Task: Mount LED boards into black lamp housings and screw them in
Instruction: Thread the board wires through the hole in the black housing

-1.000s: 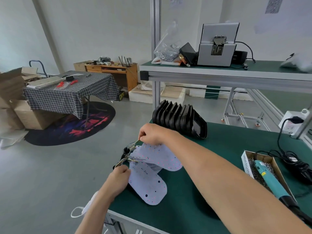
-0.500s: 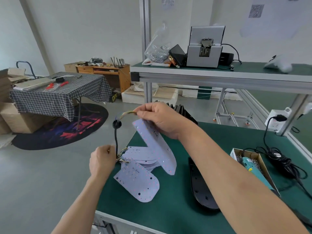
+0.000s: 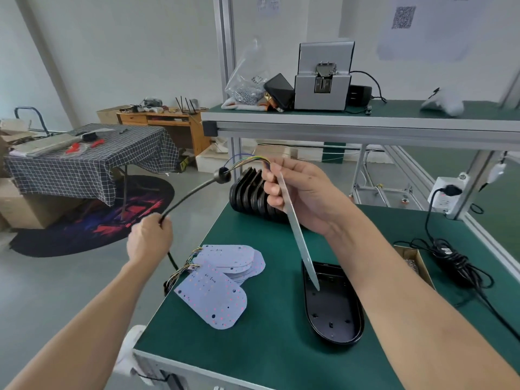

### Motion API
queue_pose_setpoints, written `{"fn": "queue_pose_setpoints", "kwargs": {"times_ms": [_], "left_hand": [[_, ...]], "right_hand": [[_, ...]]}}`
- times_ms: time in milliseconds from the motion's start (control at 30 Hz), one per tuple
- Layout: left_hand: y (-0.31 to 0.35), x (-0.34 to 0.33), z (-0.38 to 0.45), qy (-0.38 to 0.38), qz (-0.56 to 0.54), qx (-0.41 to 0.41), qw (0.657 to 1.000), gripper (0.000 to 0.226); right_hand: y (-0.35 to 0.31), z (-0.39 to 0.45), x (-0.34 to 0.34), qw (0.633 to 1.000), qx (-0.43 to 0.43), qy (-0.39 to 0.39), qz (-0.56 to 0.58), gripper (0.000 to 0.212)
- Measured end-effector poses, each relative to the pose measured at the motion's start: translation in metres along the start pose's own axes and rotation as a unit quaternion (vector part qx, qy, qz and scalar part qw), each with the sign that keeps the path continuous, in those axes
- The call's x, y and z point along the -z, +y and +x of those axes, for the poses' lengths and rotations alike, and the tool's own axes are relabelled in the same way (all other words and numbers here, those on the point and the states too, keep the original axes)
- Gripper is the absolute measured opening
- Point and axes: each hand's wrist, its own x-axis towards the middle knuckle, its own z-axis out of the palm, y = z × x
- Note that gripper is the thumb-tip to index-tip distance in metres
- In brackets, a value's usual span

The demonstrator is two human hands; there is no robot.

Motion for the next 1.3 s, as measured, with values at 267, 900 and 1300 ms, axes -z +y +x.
{"fn": "queue_pose_setpoints", "kwargs": {"times_ms": [267, 900, 1300], "left_hand": [[-0.052, 0.034, 0.025, -0.008, 0.072, 0.078, 0.994, 0.028], [-0.021, 0.006, -0.014, -0.025, -0.026, 0.022, 0.999, 0.036], [0.174, 0.054, -0.070, -0.287, -0.223, -0.171, 0.916, 0.070]], "right_hand": [[-0.021, -0.006, 0.038, 0.972, -0.004, 0.015, 0.235, 0.018], [0.008, -0.037, 0.069, 0.985, 0.001, 0.112, 0.130, 0.005], [0.036, -0.040, 0.057, 0.963, -0.098, 0.134, -0.214, 0.039]]}}
